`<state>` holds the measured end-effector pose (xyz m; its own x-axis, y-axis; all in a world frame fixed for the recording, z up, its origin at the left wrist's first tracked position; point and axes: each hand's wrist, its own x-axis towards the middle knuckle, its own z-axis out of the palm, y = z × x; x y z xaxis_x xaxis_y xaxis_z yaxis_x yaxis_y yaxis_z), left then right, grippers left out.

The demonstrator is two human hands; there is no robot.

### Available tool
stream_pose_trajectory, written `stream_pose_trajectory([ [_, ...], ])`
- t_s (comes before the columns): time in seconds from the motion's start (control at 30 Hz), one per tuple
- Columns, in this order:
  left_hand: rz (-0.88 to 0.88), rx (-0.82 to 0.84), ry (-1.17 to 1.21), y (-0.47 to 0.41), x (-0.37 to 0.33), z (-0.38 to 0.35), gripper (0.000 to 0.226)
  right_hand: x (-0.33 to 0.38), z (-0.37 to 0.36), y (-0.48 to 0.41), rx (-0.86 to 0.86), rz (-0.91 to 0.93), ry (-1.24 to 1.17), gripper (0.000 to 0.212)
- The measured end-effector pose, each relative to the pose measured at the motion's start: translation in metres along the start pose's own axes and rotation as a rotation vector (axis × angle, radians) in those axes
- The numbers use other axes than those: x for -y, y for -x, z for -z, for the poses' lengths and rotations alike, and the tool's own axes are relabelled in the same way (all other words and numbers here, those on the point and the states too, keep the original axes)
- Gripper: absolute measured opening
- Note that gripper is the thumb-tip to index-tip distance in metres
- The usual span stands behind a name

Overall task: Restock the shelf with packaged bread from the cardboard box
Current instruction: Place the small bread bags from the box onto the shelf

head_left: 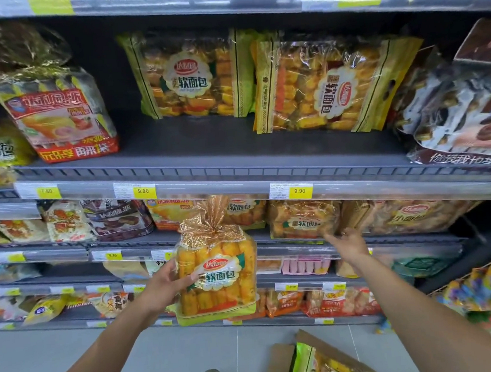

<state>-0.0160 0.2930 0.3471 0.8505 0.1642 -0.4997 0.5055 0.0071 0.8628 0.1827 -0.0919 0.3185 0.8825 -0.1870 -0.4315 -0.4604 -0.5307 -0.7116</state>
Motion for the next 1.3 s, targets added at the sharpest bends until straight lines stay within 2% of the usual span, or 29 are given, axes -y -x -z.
stream_pose_trajectory([
  [0.07,0.006,0.024,-0.007,0.006,0.0,-0.004,0.057,-0.006,-0.003,0.013,0.039,-0.036,0.031,0.072],
  [0.17,-0.009,0.049,0.037,0.009,0.004,-0.007,0.102,-0.006,-0.015,0.048,0.184,-0.027,0.053,0.04],
  [0.2,-0.006,0.059,0.037,0.011,0.001,-0.01,0.109,-0.003,-0.021,0.063,0.281,-0.008,0.065,0.033],
  [0.3,0.046,0.011,0.078,0.01,-0.003,-0.023,0.101,0.015,-0.046,0.109,0.569,0.028,0.034,0.03],
  [0.37,0.043,0.015,0.09,0.003,-0.003,-0.029,0.097,0.026,-0.059,0.13,0.64,0.025,-0.018,0.023],
  [0.43,0.033,-0.012,0.091,-0.002,-0.009,-0.033,0.091,0.031,-0.069,0.137,0.651,0.012,-0.061,0.025],
  [0.47,0.026,-0.024,0.102,-0.004,-0.012,-0.033,0.083,0.031,-0.073,0.137,0.649,0.001,-0.072,0.025],
  [0.57,0.024,-0.078,0.09,-0.013,-0.021,-0.032,0.038,0.037,-0.075,0.135,0.623,-0.041,-0.13,0.021],
  [0.67,-0.038,-0.147,0.005,-0.028,-0.024,-0.029,0.022,0.04,-0.081,0.13,0.616,-0.056,-0.138,0.024],
  [0.9,-0.146,-0.179,-0.143,-0.047,-0.051,-0.02,0.014,0.054,-0.095,0.118,0.512,0.038,-0.29,0.043],
  [1.1,-0.187,-0.217,-0.144,-0.061,-0.069,-0.018,0.029,0.078,-0.094,0.105,0.48,0.133,-0.351,0.046],
  [1.2,-0.135,-0.227,-0.152,-0.071,-0.072,-0.018,0.032,0.083,-0.095,0.095,0.448,0.135,-0.336,0.065],
  [1.3,-0.145,-0.209,-0.186,-0.08,-0.077,-0.02,0.035,0.088,-0.1,0.086,0.436,0.115,-0.342,0.074],
])
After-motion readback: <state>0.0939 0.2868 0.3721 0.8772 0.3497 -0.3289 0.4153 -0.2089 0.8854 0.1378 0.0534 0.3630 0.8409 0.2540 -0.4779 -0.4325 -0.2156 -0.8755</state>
